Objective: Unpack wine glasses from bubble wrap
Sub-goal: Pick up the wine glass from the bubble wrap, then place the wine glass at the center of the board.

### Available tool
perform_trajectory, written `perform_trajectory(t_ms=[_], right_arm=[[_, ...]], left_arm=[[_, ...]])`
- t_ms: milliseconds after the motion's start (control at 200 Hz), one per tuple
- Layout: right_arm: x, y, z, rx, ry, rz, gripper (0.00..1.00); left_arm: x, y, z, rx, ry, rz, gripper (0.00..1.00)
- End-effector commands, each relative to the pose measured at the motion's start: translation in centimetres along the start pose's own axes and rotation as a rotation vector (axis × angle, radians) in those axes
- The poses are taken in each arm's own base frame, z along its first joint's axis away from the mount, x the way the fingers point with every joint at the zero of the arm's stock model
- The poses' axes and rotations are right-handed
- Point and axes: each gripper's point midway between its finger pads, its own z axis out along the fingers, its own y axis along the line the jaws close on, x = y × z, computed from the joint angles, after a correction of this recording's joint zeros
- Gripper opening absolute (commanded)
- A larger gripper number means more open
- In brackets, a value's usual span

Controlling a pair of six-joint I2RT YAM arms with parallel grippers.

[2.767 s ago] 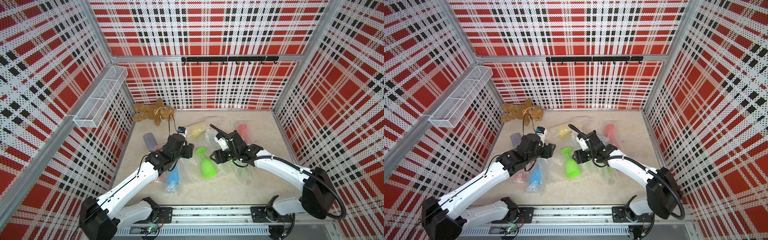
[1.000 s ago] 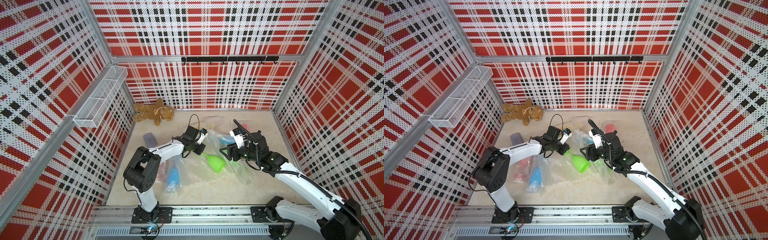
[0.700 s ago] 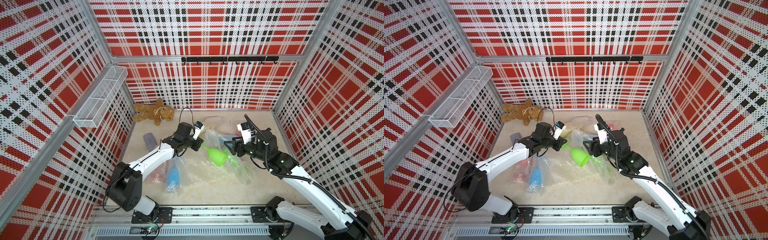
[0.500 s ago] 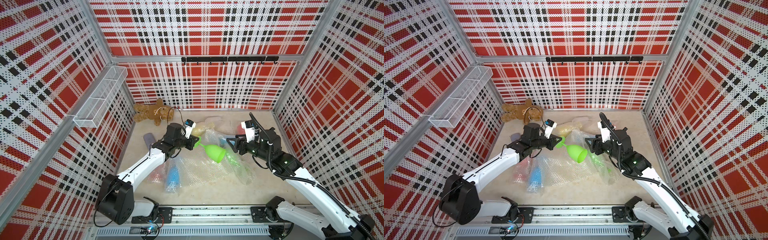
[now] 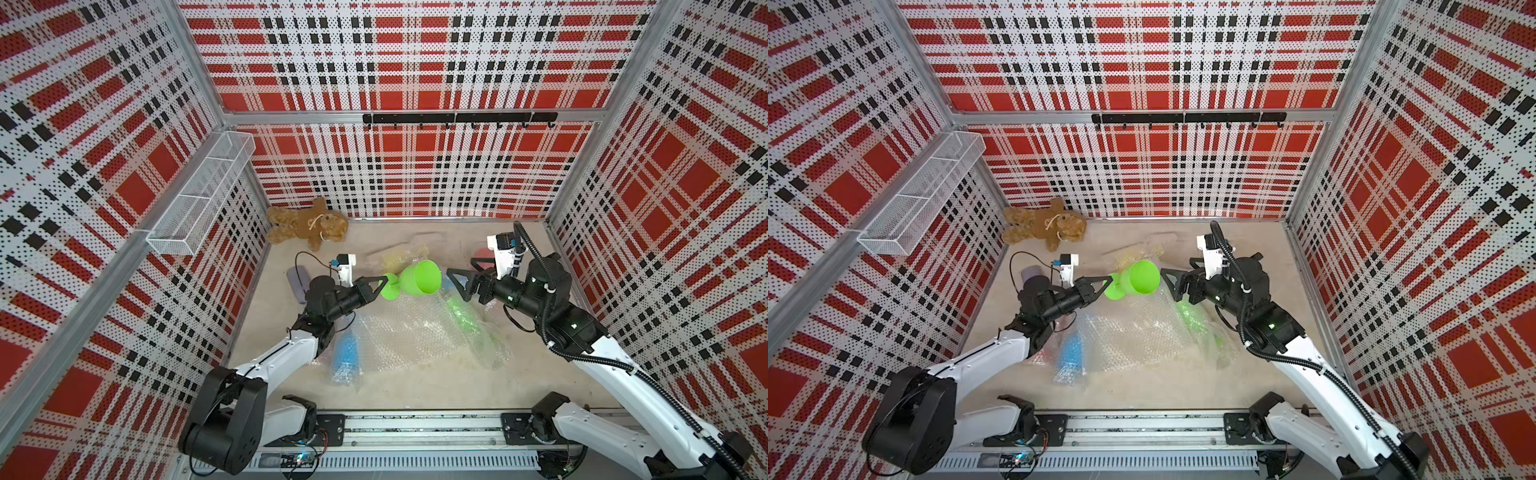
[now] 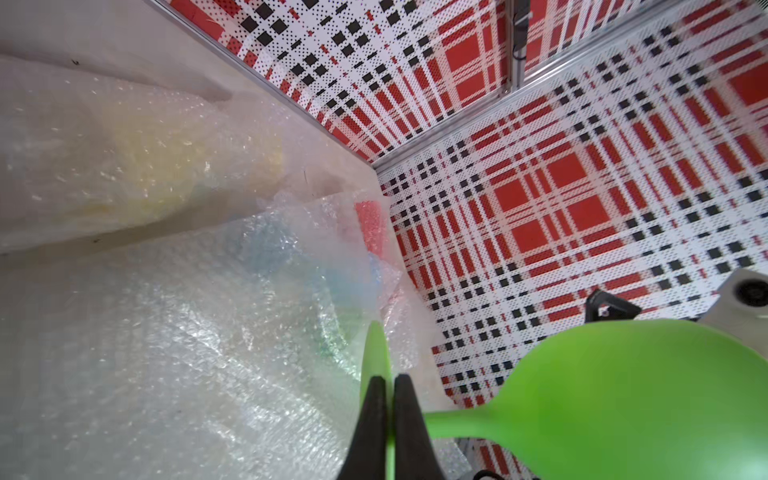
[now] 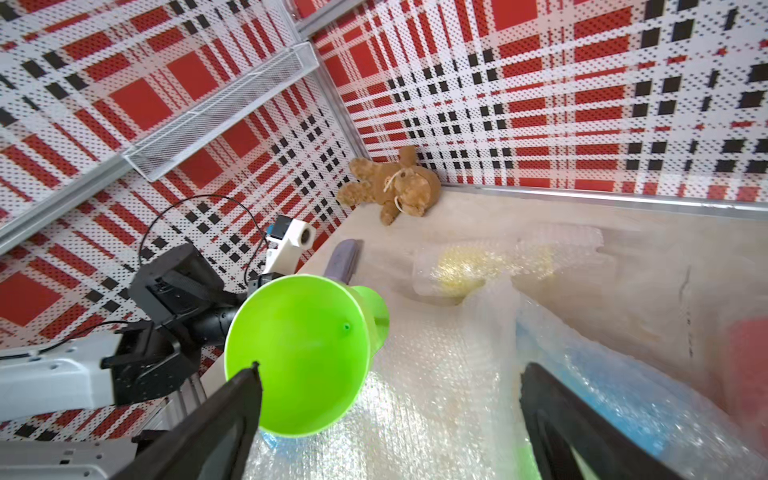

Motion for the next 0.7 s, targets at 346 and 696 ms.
perform_trajectory(t_ms=[346, 696], right_arm=[[2.8, 5.8, 5.5, -0.268, -0.136, -0.401, 1.0], [0.6, 9.0, 6.3, -0.378, -0.25, -0.562, 1.0]], left_arm=[[-0.8, -4.4, -2.5, 0.305, -0.106, -0.247, 0.0], [-0.2, -3.5, -2.0, 0.266, -0.074, -0.241, 0.0]])
